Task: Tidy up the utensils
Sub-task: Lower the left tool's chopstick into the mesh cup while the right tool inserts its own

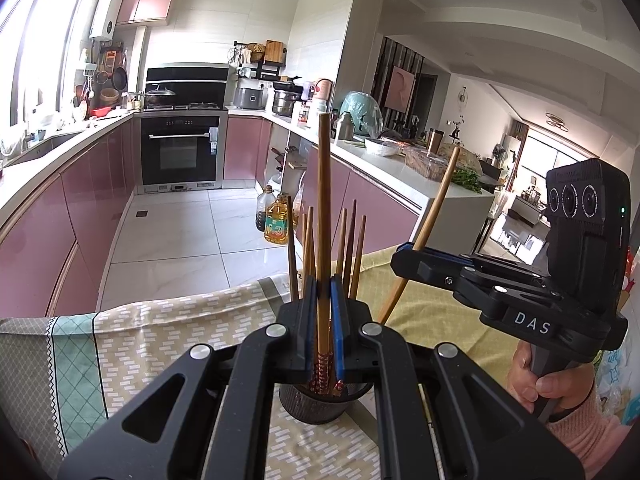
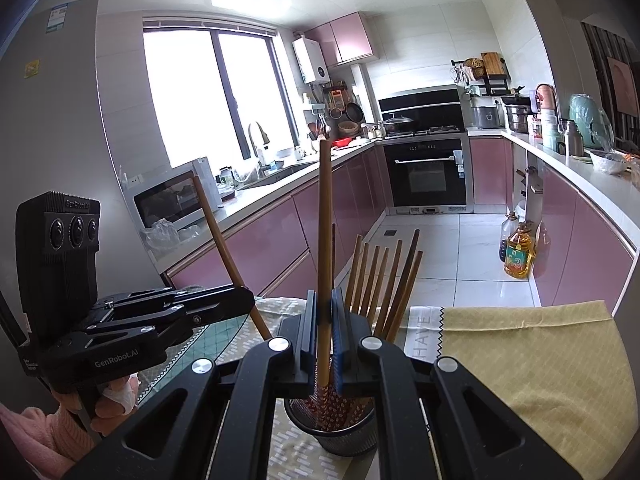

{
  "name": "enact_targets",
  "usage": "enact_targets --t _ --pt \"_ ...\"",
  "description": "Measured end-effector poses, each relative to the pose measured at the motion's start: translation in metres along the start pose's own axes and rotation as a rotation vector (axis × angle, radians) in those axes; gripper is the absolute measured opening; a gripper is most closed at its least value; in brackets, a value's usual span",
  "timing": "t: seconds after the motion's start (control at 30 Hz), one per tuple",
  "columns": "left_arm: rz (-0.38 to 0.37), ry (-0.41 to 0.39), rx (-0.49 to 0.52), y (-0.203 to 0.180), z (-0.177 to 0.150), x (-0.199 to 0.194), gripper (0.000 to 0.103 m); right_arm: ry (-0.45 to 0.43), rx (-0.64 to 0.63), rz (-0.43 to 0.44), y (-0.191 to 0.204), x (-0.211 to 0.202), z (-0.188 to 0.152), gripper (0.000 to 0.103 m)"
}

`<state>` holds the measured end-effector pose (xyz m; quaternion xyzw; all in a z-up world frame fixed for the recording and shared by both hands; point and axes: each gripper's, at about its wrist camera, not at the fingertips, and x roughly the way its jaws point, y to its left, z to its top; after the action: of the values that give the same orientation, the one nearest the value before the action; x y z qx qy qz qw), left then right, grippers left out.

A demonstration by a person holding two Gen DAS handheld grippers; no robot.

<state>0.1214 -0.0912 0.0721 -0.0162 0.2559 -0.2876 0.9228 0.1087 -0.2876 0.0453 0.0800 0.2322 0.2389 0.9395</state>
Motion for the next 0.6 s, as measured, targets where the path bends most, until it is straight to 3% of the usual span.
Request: enact_targets --t 0.6 --pt "0.001 0.036 0.006 -0.0029 -0.0009 0.0057 0.008 0.019 0.016 -0.001 -0.0043 0.0059 -0.0063 0.006"
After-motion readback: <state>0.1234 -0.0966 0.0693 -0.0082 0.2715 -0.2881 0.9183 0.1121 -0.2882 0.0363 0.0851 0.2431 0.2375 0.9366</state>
